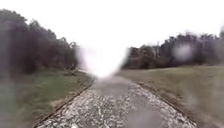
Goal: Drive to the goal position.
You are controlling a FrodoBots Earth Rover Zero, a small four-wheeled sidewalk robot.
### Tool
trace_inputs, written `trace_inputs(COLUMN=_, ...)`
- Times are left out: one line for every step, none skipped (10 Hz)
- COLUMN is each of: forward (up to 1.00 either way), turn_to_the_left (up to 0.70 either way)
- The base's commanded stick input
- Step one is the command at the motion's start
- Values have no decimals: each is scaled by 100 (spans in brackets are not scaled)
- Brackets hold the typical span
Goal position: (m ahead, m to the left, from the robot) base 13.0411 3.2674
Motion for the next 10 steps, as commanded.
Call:
trace_inputs(forward=70, turn_to_the_left=0)
trace_inputs(forward=70, turn_to_the_left=0)
trace_inputs(forward=70, turn_to_the_left=0)
trace_inputs(forward=70, turn_to_the_left=0)
trace_inputs(forward=70, turn_to_the_left=0)
trace_inputs(forward=70, turn_to_the_left=0)
trace_inputs(forward=70, turn_to_the_left=0)
trace_inputs(forward=70, turn_to_the_left=0)
trace_inputs(forward=70, turn_to_the_left=0)
trace_inputs(forward=70, turn_to_the_left=0)
